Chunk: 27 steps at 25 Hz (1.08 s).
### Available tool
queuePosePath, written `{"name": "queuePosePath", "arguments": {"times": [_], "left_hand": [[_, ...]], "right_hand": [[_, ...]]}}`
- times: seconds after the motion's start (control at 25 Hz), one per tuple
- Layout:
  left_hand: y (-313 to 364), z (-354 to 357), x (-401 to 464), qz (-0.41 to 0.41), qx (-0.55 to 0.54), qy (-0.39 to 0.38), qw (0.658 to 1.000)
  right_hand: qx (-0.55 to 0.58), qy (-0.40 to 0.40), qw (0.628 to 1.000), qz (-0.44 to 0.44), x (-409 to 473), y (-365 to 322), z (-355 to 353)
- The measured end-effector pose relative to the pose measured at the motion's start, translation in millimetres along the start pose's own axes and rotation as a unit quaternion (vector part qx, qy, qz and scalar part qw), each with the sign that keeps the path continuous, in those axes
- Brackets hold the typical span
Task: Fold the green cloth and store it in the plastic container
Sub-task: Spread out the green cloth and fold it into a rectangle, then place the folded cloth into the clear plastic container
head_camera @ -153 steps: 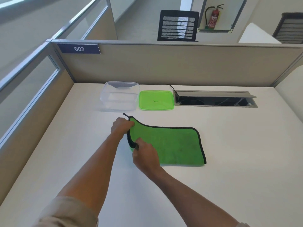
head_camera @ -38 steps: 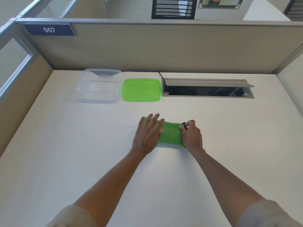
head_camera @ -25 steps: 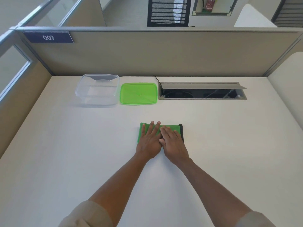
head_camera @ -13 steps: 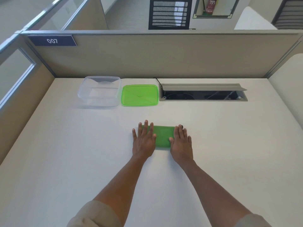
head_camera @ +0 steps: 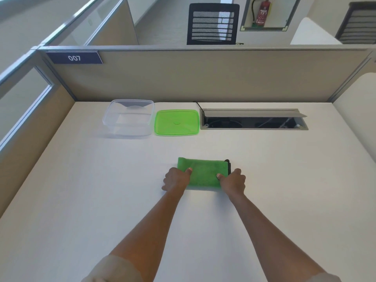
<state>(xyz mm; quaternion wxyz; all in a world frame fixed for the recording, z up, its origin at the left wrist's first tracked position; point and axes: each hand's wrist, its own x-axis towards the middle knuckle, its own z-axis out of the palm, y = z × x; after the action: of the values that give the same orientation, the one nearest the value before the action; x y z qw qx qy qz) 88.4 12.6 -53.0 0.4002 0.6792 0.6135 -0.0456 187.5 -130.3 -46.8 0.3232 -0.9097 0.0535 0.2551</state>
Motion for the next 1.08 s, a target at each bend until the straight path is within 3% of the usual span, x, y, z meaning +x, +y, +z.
{"name": "queuePosePath", "arguments": {"times": [0.2, 0.56, 0.76, 1.08], "left_hand": [[-9.4, -9.2, 7.7, -0.022, -0.133, -0.054, 0.989], [-26.0, -40.9, 21.3, 0.028, -0.133, -0.101, 0.985], [-31.7, -87.1, 40.6, 0.066, -0.11, -0.055, 0.99], [-0.7, -204.4, 91.4, 0.145, -0.048, 0.078, 0.985]], "right_hand": [[0.045, -0.03, 0.997, 0.046, 1.4, -3.2, -8.5], [0.141, -0.087, 0.986, 0.029, -15.3, -17.4, 0.1], [0.156, -0.089, 0.984, -0.012, -33.8, -56.4, 21.5], [0.173, -0.114, 0.972, -0.112, -59.1, -168.2, 58.7]]}}
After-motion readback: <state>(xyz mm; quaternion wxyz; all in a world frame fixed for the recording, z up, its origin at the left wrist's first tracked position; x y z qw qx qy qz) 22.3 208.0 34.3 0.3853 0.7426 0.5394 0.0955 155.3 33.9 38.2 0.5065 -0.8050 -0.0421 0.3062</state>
